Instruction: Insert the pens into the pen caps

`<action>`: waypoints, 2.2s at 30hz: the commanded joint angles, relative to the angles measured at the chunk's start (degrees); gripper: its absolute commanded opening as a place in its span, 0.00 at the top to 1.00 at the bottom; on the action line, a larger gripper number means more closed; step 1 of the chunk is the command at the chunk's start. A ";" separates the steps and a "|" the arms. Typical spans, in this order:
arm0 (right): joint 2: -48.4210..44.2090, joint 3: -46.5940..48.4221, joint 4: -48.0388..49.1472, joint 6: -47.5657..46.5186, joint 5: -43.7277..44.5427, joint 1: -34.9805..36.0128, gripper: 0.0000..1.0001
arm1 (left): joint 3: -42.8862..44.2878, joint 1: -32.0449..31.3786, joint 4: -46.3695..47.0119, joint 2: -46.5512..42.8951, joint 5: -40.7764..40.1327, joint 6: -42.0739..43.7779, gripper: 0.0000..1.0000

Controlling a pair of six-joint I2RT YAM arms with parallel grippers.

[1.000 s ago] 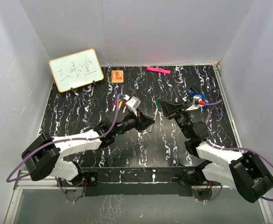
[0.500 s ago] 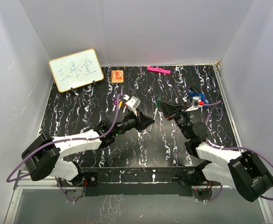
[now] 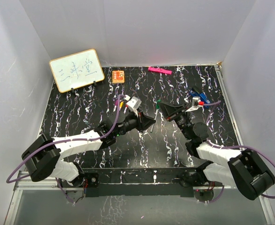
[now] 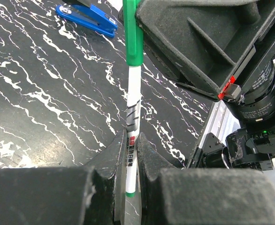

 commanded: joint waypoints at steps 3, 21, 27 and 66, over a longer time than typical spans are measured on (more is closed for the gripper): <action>0.43 -0.32 2.86 0.62 -0.98 0.58 1.00 | -0.31 0.38 3.74 -1.98 -3.59 0.54 1.00; 3.76 2.29 -10.93 0.11 -5.37 1.50 1.00 | 4.39 3.40 13.22 2.50 -4.98 1.91 1.00; 5.20 2.97 -17.25 -2.46 -5.96 1.98 1.00 | 4.28 5.47 17.80 1.70 -6.63 3.04 1.00; -5.72 15.56 -35.62 -19.22 22.37 10.69 0.90 | 7.49 8.23 -20.20 -4.12 -15.39 8.94 1.00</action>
